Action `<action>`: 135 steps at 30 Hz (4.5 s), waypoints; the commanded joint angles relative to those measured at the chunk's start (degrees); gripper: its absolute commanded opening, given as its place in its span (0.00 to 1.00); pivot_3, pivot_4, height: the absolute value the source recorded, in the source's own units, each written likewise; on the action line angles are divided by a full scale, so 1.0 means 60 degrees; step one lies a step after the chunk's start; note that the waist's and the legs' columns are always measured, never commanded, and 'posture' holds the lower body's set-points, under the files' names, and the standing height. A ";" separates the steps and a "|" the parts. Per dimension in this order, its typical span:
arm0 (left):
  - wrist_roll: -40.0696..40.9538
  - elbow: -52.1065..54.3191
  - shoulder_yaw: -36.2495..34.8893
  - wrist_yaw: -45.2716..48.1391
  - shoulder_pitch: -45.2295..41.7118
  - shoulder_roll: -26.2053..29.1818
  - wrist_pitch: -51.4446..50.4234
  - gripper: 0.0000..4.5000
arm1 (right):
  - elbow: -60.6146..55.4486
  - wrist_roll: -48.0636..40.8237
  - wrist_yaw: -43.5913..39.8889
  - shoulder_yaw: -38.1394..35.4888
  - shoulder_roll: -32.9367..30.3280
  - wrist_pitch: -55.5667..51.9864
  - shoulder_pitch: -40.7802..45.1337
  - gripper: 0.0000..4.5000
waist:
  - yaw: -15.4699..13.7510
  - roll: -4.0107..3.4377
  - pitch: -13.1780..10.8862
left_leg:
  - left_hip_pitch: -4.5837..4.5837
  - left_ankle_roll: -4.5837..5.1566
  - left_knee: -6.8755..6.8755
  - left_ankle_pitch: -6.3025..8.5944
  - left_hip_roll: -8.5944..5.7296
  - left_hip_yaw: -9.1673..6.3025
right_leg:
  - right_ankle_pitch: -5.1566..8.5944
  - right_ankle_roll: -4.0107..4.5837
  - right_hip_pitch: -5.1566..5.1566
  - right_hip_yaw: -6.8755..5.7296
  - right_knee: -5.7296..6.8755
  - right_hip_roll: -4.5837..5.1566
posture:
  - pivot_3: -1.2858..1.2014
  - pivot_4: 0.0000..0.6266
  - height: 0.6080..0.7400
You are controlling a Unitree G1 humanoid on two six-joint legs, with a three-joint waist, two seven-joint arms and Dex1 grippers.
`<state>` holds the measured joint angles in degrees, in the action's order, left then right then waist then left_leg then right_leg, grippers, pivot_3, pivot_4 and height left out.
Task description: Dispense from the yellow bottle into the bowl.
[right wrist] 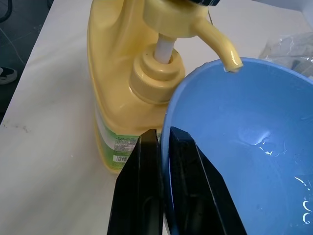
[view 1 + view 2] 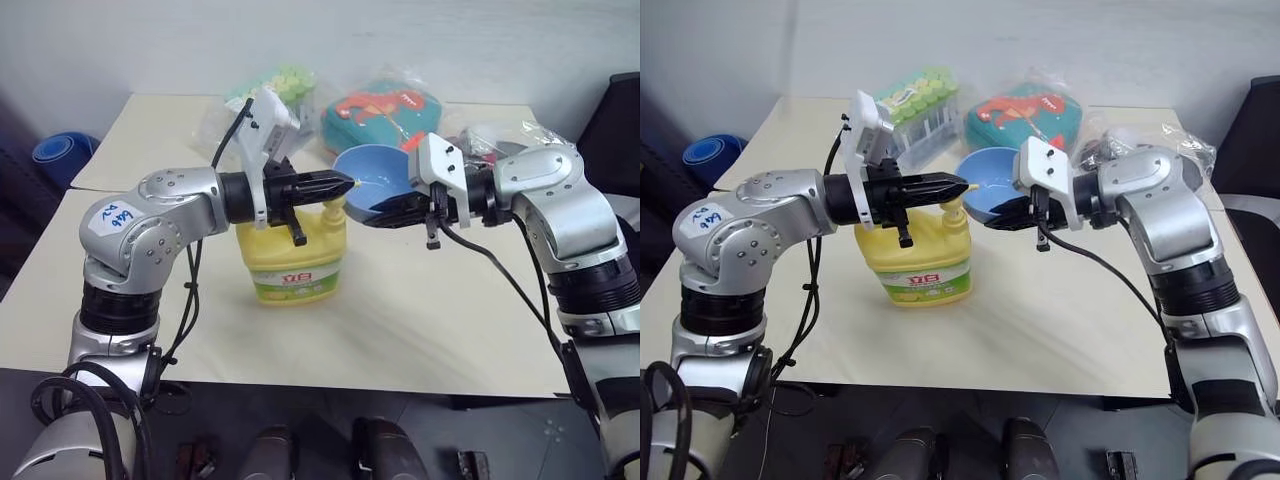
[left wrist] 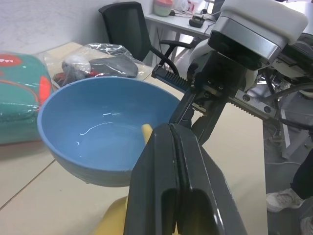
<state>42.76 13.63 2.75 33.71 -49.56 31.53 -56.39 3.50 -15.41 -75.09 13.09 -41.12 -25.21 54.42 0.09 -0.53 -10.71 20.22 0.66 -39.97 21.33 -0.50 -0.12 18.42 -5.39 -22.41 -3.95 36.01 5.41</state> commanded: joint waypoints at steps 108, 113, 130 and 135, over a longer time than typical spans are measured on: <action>-0.0882 -0.0708 0.0186 0.1009 0.0677 -0.0848 0.0174 0.02 | -0.5605 -0.3477 0.2215 -0.2193 -0.2333 -0.3060 -0.3101 0.00 | -0.0062 0.0020 0.0047 | -0.0115 -0.0005 0.0046 -0.0009 -0.0031 -0.0114 | -0.0001 -0.0002 0.0181 -0.0077 -0.0106 0.0029 | 0.52 0.24 1.00; -0.0068 -0.0497 -0.1491 0.1632 0.0365 -0.0894 0.1357 0.02 | -0.4440 -0.2709 0.1940 -0.2505 -0.2296 -0.1439 -0.4107 0.00 | -0.0054 0.0023 0.0039 | -0.0079 -0.0010 0.0047 -0.0012 -0.0029 -0.0111 | -0.0001 -0.0002 0.0143 -0.0081 -0.0102 0.0024 | 0.52 0.24 1.00; -0.1754 -0.0353 -0.3803 0.4287 0.6998 0.1837 0.5824 0.28 | 0.7170 0.0519 0.0456 -0.2482 -0.0312 0.8580 -0.3998 0.21 | 0.0096 -0.0007 -0.0026 | 0.0029 -0.0004 0.0035 -0.0023 -0.0035 -0.0081 | 0.0000 0.0000 -0.0007 -0.0056 -0.0060 0.0028 | 0.52 0.24 1.00; -0.2775 -0.0999 -0.3804 0.4132 0.8178 0.1567 0.7681 0.63 | 0.6557 -0.0212 -0.0101 -0.2940 -0.0247 0.8568 -0.4208 0.58 | 0.0020 -0.0022 -0.0027 | 0.0030 -0.0004 0.0030 -0.0022 -0.0037 -0.0086 | 0.0000 0.0000 -0.0005 -0.0057 -0.0060 0.0038 | 0.52 0.24 1.00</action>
<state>27.47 7.70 -18.76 58.81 -1.28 40.95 -13.93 46.18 -13.73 -74.24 -2.03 -41.94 25.99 29.98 0.21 -0.66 -10.88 20.40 0.64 -39.77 21.20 -0.72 -0.65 18.42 -5.39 -22.45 -4.30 35.64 5.64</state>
